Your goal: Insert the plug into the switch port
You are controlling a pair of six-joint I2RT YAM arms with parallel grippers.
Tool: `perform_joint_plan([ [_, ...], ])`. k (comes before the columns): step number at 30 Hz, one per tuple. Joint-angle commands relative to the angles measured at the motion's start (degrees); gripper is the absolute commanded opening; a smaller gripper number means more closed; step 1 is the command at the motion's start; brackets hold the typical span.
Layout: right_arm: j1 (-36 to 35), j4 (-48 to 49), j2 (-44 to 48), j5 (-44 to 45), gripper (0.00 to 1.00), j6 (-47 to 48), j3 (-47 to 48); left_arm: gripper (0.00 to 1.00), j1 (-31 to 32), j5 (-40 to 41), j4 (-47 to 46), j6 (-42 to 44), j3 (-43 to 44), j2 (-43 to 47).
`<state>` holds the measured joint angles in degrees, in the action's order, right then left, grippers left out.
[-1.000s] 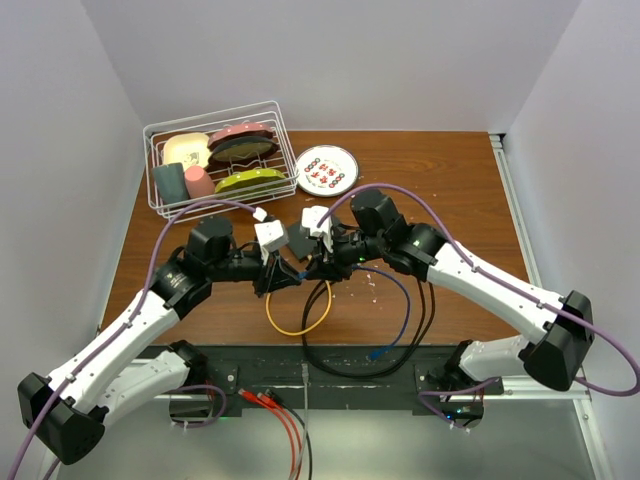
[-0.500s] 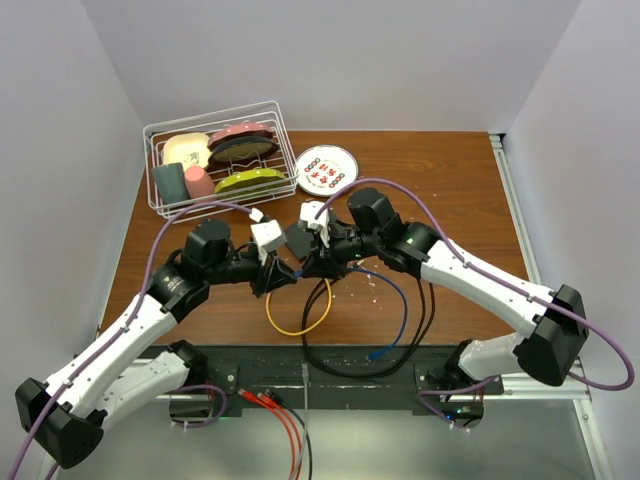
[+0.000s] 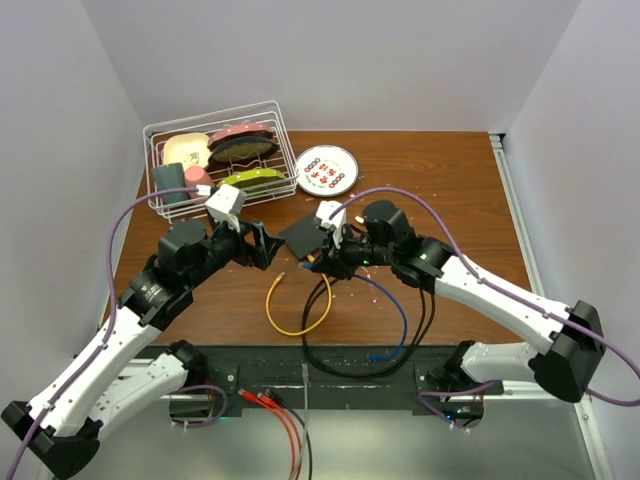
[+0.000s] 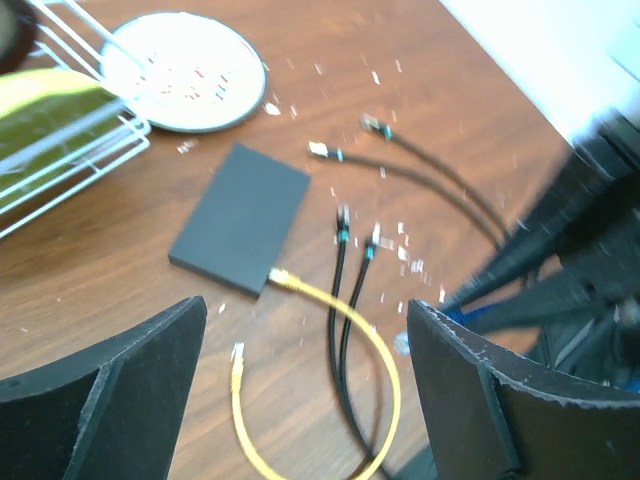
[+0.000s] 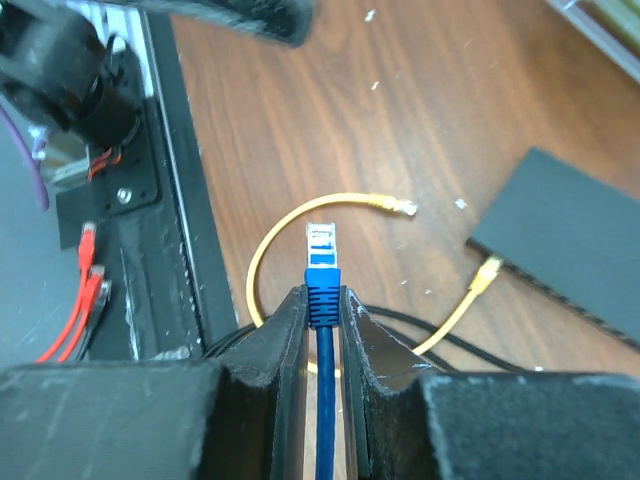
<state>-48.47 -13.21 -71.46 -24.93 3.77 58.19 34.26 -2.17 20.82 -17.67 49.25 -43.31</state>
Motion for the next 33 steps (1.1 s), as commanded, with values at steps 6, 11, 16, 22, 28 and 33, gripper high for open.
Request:
perform_joint_plan([
  [6, 0.0, 4.9, 5.3, 5.8, 0.0, -1.7, -1.5, 0.87, -0.2, 3.5, -2.4, -7.0, 3.7, -6.0],
  [11, 0.0, 7.2, 5.8, 1.7, 0.0, -2.6, -2.7, 0.87, -0.2, -2.0, -6.0, -8.2, 3.4, -7.9],
  [16, 0.0, 9.3, 9.3, 7.1, 0.0, -3.3, -4.6, 0.86, -0.3, -2.0, -6.8, -8.5, 2.7, -6.6],
  [22, 0.0, 8.6, 11.4, 10.7, 0.0, -3.0, -5.5, 0.86, -0.8, -1.0, -6.5, -8.3, 1.7, -6.7],
  [28, 0.0, 7.9, 10.1, -3.1, 0.0, 1.4, -5.0, 0.86, -0.9, -0.3, -6.7, -7.7, 0.5, -7.4],
  [33, 0.0, 5.7, 9.1, -16.1, 0.0, 6.2, -4.6, 0.86, -1.3, 0.8, -5.9, -6.4, 0.2, -7.4],
])
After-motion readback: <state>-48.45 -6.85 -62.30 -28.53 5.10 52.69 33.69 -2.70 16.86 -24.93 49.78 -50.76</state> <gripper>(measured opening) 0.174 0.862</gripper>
